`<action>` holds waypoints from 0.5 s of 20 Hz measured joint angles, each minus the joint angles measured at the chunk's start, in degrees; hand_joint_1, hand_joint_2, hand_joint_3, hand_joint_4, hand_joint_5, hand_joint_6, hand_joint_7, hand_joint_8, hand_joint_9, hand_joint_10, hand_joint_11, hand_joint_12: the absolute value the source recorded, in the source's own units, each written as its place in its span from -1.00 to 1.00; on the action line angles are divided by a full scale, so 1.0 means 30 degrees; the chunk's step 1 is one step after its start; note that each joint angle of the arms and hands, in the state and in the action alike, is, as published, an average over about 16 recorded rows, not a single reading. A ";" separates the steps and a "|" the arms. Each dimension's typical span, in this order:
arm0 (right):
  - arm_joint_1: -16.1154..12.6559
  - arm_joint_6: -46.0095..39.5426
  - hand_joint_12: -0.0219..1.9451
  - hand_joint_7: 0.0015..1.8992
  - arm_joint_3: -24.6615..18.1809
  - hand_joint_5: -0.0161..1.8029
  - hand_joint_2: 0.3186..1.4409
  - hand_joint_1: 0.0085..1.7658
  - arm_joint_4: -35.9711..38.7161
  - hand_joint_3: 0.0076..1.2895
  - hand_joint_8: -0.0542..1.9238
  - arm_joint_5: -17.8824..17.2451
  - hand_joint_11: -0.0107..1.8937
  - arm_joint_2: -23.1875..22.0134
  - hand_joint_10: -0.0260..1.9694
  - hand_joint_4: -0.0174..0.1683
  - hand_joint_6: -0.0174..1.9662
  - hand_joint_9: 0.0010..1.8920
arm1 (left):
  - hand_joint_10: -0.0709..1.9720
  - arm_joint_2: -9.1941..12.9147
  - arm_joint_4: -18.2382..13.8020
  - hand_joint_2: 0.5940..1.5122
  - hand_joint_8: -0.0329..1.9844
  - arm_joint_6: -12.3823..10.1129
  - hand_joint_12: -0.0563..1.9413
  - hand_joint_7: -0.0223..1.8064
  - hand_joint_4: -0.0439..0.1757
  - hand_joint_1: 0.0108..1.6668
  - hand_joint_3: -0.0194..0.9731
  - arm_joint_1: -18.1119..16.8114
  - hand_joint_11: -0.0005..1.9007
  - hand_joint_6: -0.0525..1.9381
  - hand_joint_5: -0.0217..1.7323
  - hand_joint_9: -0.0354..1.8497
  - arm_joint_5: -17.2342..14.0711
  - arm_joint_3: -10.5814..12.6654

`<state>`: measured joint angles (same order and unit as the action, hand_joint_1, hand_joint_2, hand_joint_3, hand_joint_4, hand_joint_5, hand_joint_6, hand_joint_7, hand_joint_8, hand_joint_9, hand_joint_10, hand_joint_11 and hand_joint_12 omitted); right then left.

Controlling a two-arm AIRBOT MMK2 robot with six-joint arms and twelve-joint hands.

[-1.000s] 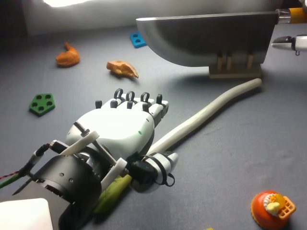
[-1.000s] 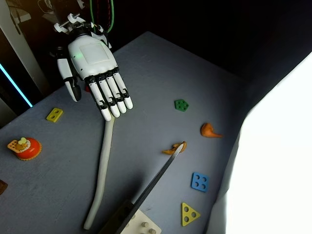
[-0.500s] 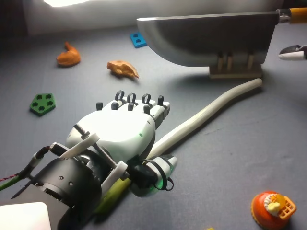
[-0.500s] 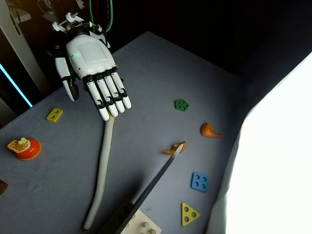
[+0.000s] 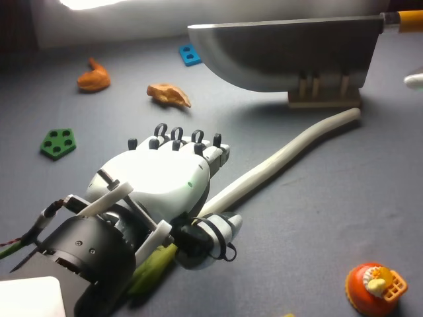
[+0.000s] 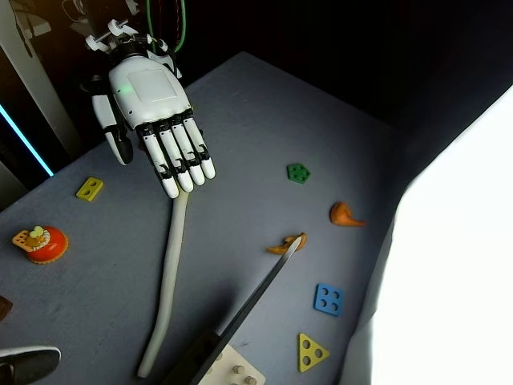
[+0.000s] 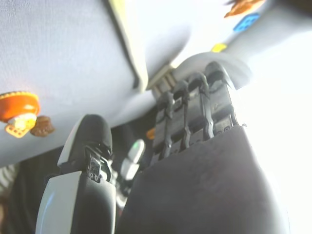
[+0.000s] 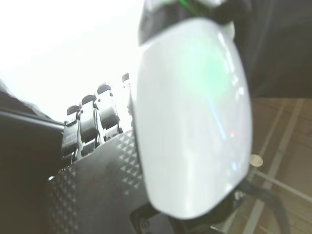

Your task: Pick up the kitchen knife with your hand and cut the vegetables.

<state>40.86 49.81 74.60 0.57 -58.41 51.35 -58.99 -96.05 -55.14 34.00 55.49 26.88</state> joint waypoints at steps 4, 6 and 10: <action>-0.0691 0.1382 0.04 -0.41 -0.3149 -0.41 0.24 -0.59 -0.0028 -0.98 -0.62 0.1519 -0.80 -0.2193 -0.41 -0.55 -0.63 -0.56 | -0.75 0.0048 0.0331 0.71 -0.87 0.0272 -0.20 -0.48 -0.60 -0.54 -0.94 -0.0109 -0.91 -0.89 -0.50 -0.57 0.0200 -0.0150; -0.1189 0.2139 0.28 -0.24 -0.4412 -0.25 0.35 -0.68 0.0030 -0.98 -0.42 0.2447 -0.67 -0.3033 -0.18 -0.64 -0.40 -0.40 | -0.57 0.0069 0.0499 0.70 -0.73 0.0400 0.02 -0.37 -0.60 -0.55 -0.94 -0.0164 -0.86 -0.81 -0.38 -0.48 0.0315 -0.0262; -0.2315 0.3402 0.76 0.09 -0.6274 0.07 0.55 -0.83 0.0122 -0.98 -0.01 0.4294 -0.36 -0.4290 0.29 -0.62 0.05 -0.08 | -0.15 0.0082 0.0740 0.71 -0.38 0.0530 0.44 -0.14 -0.60 -0.59 -0.94 -0.0258 -0.71 -0.55 -0.17 -0.28 0.0541 -0.0513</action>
<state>33.92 60.02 55.78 0.94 -45.53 38.48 -58.74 -93.83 -53.55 33.23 57.11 25.34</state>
